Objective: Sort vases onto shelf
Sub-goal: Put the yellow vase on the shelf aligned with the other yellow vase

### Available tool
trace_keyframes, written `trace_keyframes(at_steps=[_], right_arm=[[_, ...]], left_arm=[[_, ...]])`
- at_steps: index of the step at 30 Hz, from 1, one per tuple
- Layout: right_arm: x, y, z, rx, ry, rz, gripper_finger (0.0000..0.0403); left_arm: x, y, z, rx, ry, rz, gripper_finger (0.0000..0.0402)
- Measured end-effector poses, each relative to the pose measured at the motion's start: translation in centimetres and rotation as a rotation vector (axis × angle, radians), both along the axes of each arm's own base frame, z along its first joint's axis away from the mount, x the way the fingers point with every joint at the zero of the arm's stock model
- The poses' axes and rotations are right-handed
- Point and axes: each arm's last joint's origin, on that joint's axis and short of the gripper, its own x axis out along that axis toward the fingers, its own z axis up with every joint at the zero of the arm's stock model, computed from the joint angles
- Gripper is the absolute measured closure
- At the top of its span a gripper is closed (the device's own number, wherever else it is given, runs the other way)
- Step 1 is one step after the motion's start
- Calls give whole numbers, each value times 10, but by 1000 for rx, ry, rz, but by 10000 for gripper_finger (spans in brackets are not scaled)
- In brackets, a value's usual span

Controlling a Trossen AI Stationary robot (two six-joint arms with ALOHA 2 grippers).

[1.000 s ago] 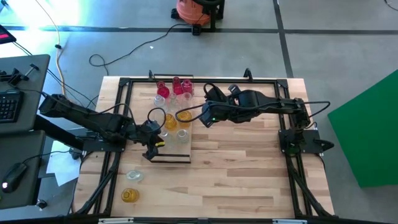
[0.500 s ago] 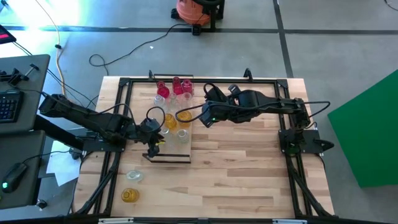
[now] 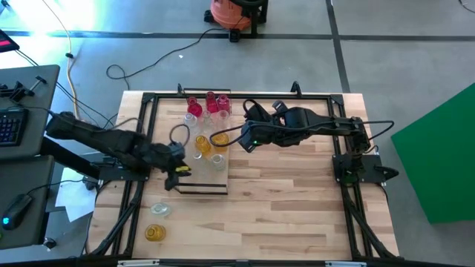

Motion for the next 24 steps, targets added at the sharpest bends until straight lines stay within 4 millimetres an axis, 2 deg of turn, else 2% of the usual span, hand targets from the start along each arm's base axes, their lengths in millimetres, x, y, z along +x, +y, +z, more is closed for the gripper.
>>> trace_keyframes(at_steps=[6,10,15,24], right_arm=[[0,0,0,-2,4,4,403],[0,0,0,-2,6,6,403],[0,0,0,-2,6,6,403],[-2,0,-1,-1,30,0,403]], left_arm=[[-33,12,44,61,-36,53,312],[-53,14,62,-33,-70,7,312],[-63,1,61,-196,9,-184,312],[-55,-48,47,-201,184,-424,312]])
